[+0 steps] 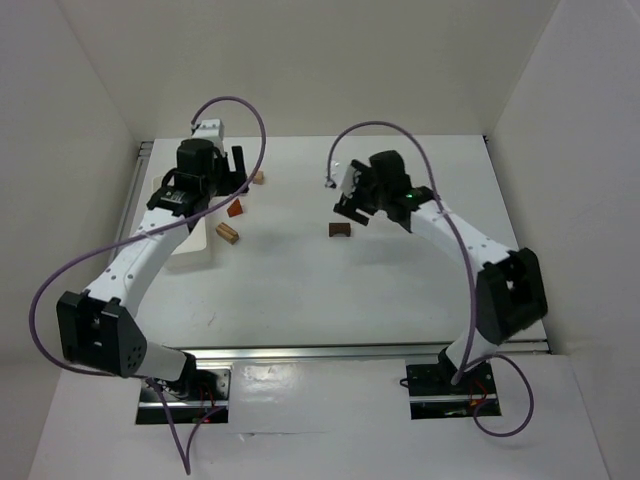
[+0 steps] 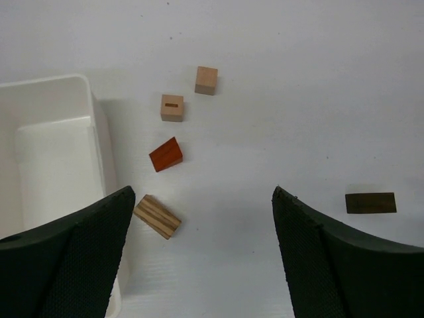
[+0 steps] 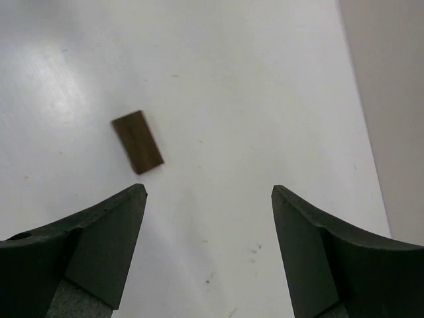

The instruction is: Build the wood block tower

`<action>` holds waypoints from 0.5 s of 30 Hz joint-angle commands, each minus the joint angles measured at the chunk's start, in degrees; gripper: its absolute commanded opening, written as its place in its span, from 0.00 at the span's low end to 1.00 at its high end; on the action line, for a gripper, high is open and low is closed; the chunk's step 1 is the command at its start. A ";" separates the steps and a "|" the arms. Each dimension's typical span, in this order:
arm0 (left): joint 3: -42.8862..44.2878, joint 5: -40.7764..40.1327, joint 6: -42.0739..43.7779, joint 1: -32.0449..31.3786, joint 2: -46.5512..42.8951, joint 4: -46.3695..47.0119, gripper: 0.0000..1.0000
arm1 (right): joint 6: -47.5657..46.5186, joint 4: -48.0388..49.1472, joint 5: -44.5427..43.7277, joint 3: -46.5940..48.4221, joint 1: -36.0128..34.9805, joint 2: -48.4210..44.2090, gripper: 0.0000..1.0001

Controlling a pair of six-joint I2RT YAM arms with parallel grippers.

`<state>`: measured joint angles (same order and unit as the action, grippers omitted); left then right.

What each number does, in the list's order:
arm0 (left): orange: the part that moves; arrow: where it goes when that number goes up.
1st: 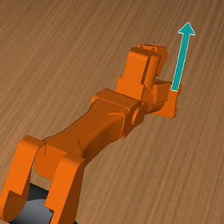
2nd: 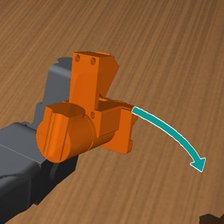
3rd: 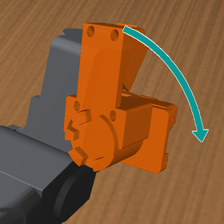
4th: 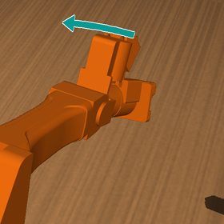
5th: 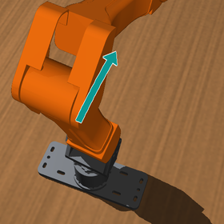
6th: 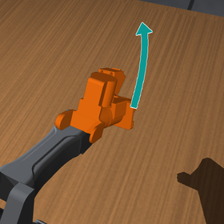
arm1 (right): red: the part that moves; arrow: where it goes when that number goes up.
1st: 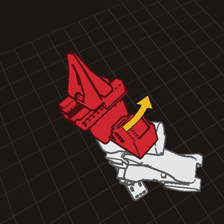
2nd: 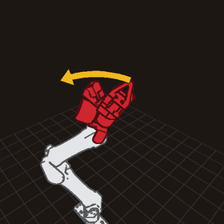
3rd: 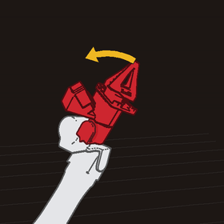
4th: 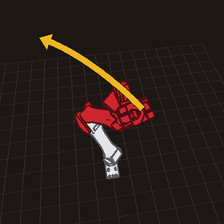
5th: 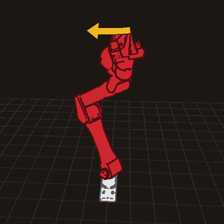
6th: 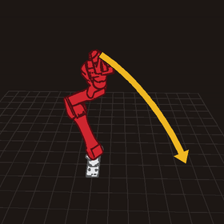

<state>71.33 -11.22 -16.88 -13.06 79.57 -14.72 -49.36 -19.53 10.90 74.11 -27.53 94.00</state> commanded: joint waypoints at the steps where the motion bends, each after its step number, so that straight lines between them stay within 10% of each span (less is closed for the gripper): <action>1: 6.60 6.90 0.52 1.63 7.16 0.66 0.87 | 16.26 22.02 7.39 -9.84 5.54 -8.02 0.84; 15: 51.18 9.91 7.04 2.69 49.53 -18.41 0.62 | 37.94 27.00 -17.22 -16.36 11.26 -11.73 0.86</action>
<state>117.56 -2.35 -11.90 -10.83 126.65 -28.38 -15.99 4.12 -0.91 58.37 -17.39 83.00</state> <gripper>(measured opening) 0.626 0.862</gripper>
